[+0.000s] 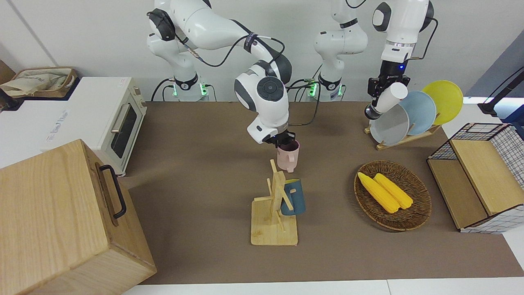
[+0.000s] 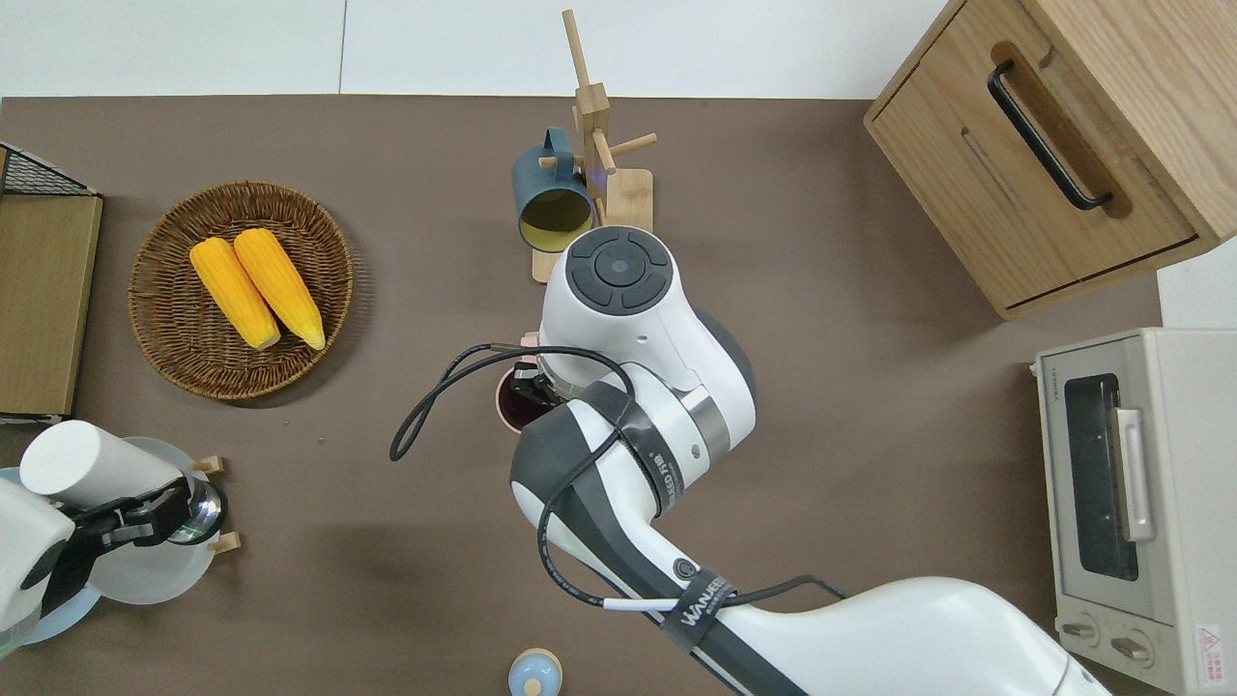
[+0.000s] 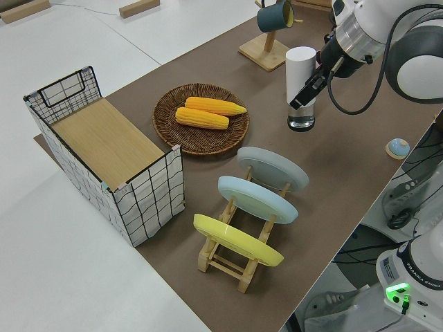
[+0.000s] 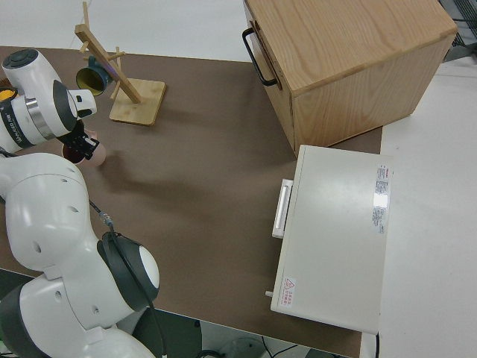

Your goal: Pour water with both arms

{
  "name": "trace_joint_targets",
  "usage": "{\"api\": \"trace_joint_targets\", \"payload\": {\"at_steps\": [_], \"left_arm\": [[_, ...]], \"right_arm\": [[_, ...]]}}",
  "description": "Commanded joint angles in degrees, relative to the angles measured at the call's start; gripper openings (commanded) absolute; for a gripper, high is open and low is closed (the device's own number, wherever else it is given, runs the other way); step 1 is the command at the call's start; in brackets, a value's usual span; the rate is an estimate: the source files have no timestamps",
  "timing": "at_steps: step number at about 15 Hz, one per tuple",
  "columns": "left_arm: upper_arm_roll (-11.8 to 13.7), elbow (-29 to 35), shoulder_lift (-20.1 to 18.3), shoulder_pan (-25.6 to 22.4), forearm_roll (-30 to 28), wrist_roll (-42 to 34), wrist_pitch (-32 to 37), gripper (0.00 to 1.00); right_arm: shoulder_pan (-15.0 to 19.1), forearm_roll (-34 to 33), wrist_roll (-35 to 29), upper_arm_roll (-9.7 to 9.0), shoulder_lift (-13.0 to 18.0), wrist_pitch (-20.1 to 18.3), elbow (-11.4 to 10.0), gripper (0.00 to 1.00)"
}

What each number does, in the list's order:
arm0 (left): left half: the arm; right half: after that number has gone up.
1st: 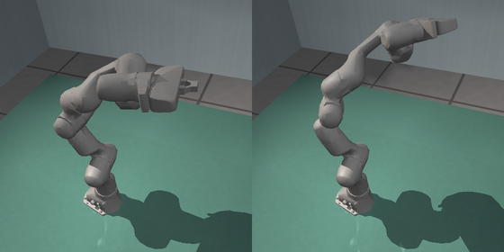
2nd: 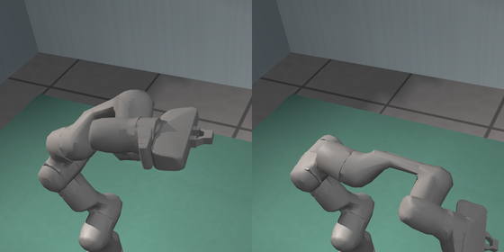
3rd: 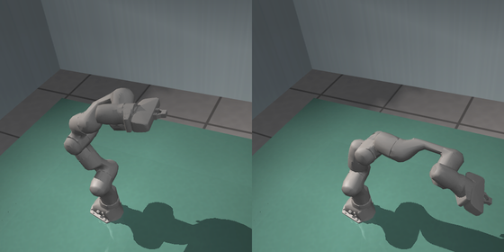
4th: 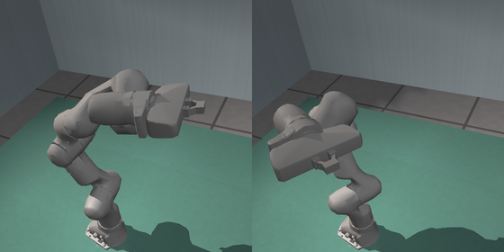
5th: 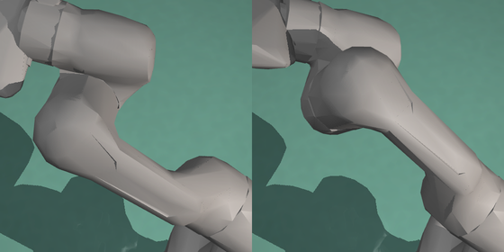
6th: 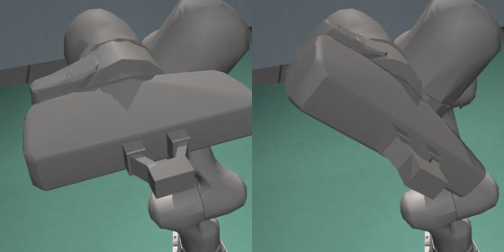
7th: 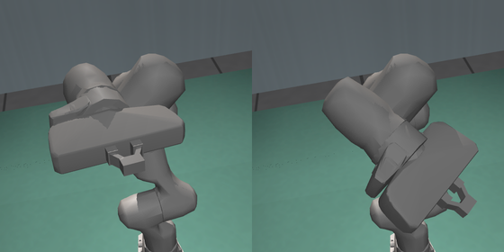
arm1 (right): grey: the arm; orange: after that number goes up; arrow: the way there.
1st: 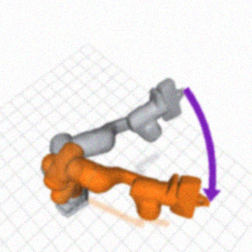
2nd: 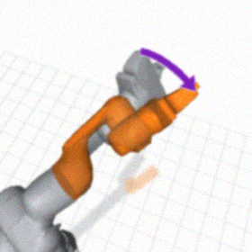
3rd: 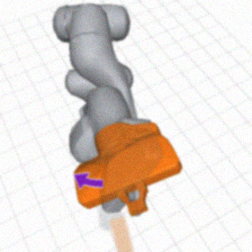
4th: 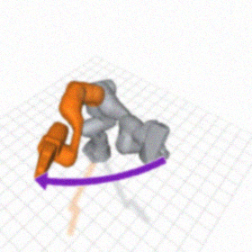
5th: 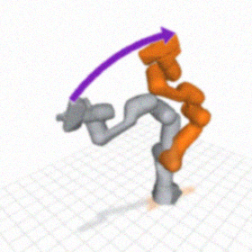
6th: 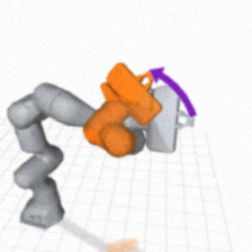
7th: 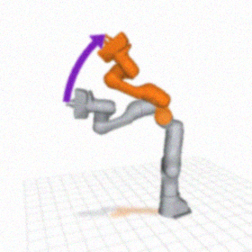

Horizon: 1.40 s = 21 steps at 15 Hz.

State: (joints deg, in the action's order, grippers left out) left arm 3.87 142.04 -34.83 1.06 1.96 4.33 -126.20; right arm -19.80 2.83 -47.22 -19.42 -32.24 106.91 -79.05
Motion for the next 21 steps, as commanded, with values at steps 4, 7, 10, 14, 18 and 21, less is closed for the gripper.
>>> {"api": "trace_joint_targets", "payload": {"at_steps": [4, 7, 10, 14, 18, 21], "left_arm": [[0.44, 0.7, -2.52, 1.23, 0.15, 2.08, 0.25, 0.0], [0.52, 0.79, -2.43, 1.23, 0.15, 2.08, 0.25, 0.0], [0.44, 0.7, -2.26, 1.57, 0.06, 2.08, 0.25, 0.0], [0.44, 0.87, -2.26, 1.66, 0.06, 2.08, 0.25, 0.0], [0.44, 1.05, -2.17, 1.66, 0.06, 2.08, 0.25, 0.0], [0.52, 1.05, -1.99, 2.1, 0.06, 2.08, 0.16, 0.0]], "right_arm": [[-3.22, 6.13, -8.48, -0.09, -3.61, 6.37, 3.99, 0.0], [-5.15, 7.62, -10.95, 0.0, -4.93, 9.1, 3.99, 0.0], [-5.51, 7.89, -12.54, 0.0, -5.99, 10.59, 3.99, 0.0], [-6.04, 9.39, -12.98, 0.0, -6.43, 12.27, 3.9, 0.018], [-6.04, 8.77, -12.54, 0.0, -6.43, 13.32, 3.73, 0.813], [-6.21, 8.6, -12.28, 0.09, -6.43, 14.12, 3.64, 0.979]]}}
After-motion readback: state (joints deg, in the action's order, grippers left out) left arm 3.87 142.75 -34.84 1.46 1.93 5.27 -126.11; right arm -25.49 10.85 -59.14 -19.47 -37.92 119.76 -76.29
